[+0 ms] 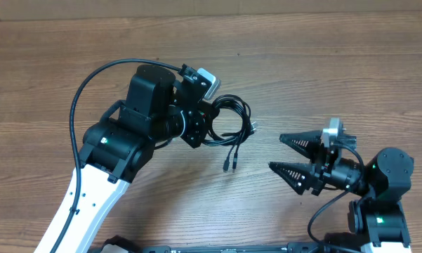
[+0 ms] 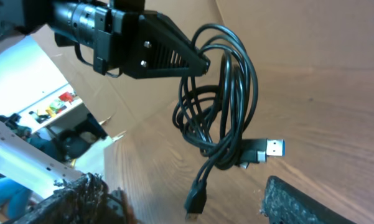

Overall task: Untangle cables
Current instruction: 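Bring the right gripper toward the cable held by the left gripper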

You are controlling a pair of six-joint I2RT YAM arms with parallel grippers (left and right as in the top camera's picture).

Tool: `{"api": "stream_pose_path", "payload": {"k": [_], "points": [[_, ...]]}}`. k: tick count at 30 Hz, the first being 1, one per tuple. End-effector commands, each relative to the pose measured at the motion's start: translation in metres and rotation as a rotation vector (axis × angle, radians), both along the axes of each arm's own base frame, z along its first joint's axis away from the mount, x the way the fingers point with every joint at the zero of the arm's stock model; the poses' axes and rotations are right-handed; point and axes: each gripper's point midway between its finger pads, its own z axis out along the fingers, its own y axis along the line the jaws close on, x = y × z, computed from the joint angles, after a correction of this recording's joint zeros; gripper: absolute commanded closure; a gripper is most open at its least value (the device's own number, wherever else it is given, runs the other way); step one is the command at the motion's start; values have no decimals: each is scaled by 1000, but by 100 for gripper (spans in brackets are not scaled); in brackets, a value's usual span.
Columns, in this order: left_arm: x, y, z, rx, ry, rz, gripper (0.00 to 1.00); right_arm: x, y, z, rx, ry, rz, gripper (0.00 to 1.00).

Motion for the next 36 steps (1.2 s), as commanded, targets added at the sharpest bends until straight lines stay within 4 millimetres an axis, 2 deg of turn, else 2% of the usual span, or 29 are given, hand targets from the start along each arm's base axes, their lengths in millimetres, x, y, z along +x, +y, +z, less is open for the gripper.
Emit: {"api": "stream_pose_path", "payload": {"k": [1, 5, 11, 16, 22, 26, 33, 36], "points": [[-13, -11, 23, -98, 14, -48, 96, 3, 1, 8, 23, 25, 18, 20], [-15, -14, 22, -110, 30, -70, 96, 6, 6, 4, 24, 42, 43, 21], [-15, -23, 12, -121, 78, -105, 96, 2, 24, 7, 22, -1, 124, 22], [-17, -35, 2, -122, 120, -148, 96, 10, 27, -1, 19, 36, 116, 22], [-22, -47, 6, -130, 91, -183, 96, 18, 28, -12, 17, 89, 116, 28], [-22, -53, 10, -140, 70, -197, 96, 23, 28, -20, 16, 127, 118, 29], [-16, -53, 12, -147, 66, -161, 96, 25, 29, -24, 16, 146, 120, 38], [-16, -58, 12, -155, 69, -168, 96, 25, 29, -24, 16, 145, 121, 48]]}}
